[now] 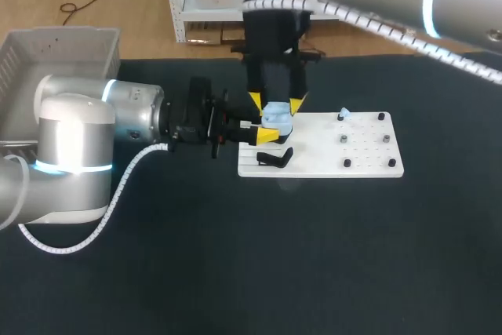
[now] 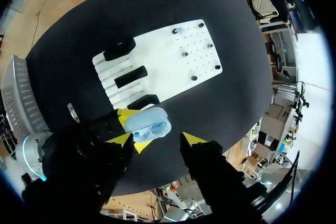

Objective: Pick up each earbud case from the left stands, insert the matching earbuds, close the lid, and place the case in the box.

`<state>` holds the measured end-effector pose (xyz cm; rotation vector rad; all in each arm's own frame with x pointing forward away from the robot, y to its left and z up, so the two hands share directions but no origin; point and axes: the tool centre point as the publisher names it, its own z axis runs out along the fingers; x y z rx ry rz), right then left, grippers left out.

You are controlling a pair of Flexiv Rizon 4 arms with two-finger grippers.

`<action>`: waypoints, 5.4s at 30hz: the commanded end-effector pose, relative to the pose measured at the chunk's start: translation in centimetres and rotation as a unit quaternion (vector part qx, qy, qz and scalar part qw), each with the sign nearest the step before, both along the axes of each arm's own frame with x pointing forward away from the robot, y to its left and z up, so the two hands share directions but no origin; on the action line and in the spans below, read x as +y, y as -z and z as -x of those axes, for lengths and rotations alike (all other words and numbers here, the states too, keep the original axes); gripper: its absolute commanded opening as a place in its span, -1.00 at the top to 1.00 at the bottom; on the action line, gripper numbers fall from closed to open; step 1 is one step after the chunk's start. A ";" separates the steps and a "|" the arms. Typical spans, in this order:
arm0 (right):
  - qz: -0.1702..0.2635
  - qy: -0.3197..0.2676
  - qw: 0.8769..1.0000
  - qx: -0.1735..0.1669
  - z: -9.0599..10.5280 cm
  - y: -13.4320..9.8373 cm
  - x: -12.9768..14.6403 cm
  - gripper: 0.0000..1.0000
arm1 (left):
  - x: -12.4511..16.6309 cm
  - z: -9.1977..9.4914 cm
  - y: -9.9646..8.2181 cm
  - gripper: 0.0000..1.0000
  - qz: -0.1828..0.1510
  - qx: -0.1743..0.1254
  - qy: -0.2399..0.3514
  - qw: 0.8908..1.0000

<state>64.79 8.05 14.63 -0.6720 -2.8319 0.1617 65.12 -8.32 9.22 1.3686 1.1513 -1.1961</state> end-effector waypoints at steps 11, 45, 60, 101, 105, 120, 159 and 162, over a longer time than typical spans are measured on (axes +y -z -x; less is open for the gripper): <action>-0.215 -0.028 0.952 -0.218 0.8 -4.5 -6.9 -0.07 | 0.0 0.2 0.0 1.00 0.001 -0.002 -0.003 1.000; -0.169 -0.153 0.957 -0.178 -7.6 7.0 -13.3 -0.56 | 0.0 0.2 0.0 1.00 0.001 -0.002 -0.003 1.000; -0.141 -0.151 0.964 -0.165 -9.5 10.4 -14.6 0.04 | 0.0 0.2 0.0 1.00 0.001 -0.002 -0.003 1.000; -0.142 -0.145 0.967 -0.152 -10.9 13.2 -14.2 0.29 | 0.0 0.2 0.0 1.00 0.001 -0.002 -0.003 1.000; -0.142 -0.144 0.967 -0.152 -10.9 13.3 -14.2 0.29 | 0.0 0.2 0.0 1.00 0.001 -0.002 -0.003 1.000; -0.147 -0.140 0.968 -0.150 -11.3 13.6 -14.1 0.41 | 0.0 0.2 0.0 1.00 0.001 -0.002 -0.003 1.000; -0.149 -0.131 0.968 -0.152 -9.9 12.3 -14.1 1.00 | 0.0 0.2 0.0 1.00 0.001 -0.002 -0.003 1.000; -0.153 -0.130 0.967 -0.160 -9.2 11.2 -14.0 1.00 | 0.0 0.2 0.0 1.00 0.001 -0.002 -0.003 1.000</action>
